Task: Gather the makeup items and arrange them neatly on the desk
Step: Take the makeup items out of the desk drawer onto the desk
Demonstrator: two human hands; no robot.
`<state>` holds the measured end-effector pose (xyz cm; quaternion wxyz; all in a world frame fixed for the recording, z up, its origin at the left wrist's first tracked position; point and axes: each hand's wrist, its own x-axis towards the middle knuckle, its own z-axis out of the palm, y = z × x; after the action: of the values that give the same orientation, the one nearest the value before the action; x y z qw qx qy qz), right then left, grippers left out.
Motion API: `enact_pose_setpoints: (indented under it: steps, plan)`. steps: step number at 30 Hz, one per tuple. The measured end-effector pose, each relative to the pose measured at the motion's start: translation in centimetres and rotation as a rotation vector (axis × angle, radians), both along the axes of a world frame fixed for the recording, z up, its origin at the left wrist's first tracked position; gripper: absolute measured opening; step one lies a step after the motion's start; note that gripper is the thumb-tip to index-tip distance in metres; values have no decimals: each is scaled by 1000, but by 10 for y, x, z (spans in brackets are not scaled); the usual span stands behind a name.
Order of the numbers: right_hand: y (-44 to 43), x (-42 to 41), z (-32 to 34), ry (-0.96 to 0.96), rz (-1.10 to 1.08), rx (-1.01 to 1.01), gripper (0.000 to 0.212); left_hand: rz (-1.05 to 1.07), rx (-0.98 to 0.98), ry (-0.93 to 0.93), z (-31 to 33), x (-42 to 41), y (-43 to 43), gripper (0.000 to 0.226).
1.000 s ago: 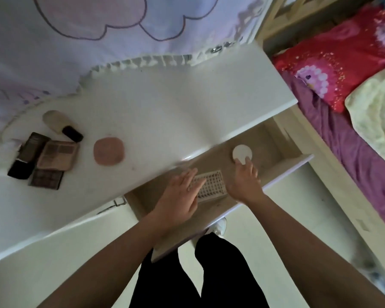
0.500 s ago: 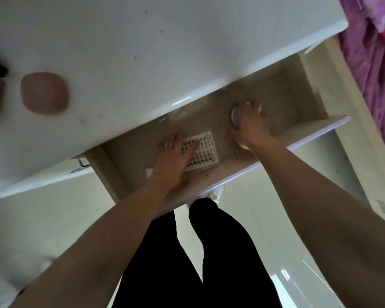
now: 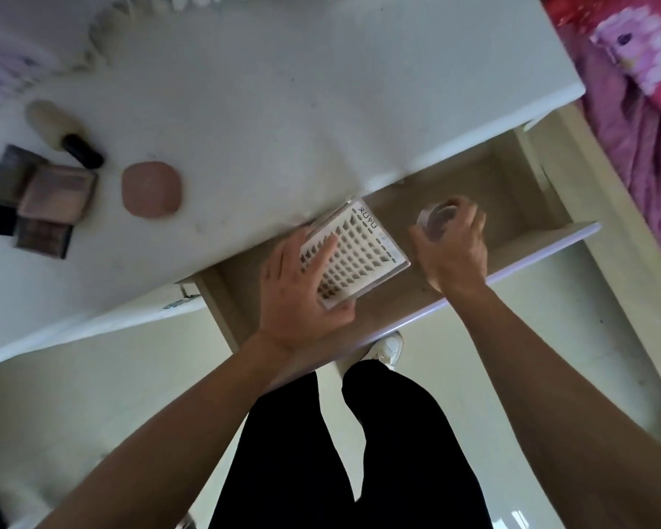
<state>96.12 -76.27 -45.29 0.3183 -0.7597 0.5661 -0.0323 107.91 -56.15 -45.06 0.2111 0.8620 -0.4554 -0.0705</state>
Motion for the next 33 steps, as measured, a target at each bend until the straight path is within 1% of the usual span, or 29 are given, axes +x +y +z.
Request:
enact_pose_setpoints:
  steps: [3,6,8,11,13,15,18,23,26,29,31,33]
  plan:
    - [12,17,20,-158,-45,-83,68,141,-159,-122,32,34,-1,88]
    - [30,56,41,-321,-18,-144,68,304,-202,-227,53,80,11,88]
    - [47,92,52,-419,61,-106,69,431,-177,-235,59,112,29,90]
    - [81,151,57,-512,305,-127,69,590,-141,-262,63,157,65,91]
    - [108,194,57,-492,445,-126,69,677,-107,-270,63,186,93,91]
    - [132,233,58,-475,540,-110,68,746,-65,-232,62,207,118,92]
    - [164,286,60,-458,539,-28,66,829,4,-220,62,240,148,89]
    - [183,346,53,-387,566,-68,60,874,90,-158,51,290,169,87]
    - [185,363,44,-353,558,-53,54,894,162,-87,47,312,167,87]
    - [187,362,37,-285,667,-77,55,826,239,-23,44,322,162,86]
    - [187,355,37,-267,724,-95,58,797,228,10,44,323,160,86]
    - [185,342,40,-265,704,-116,59,766,191,-23,44,316,156,82]
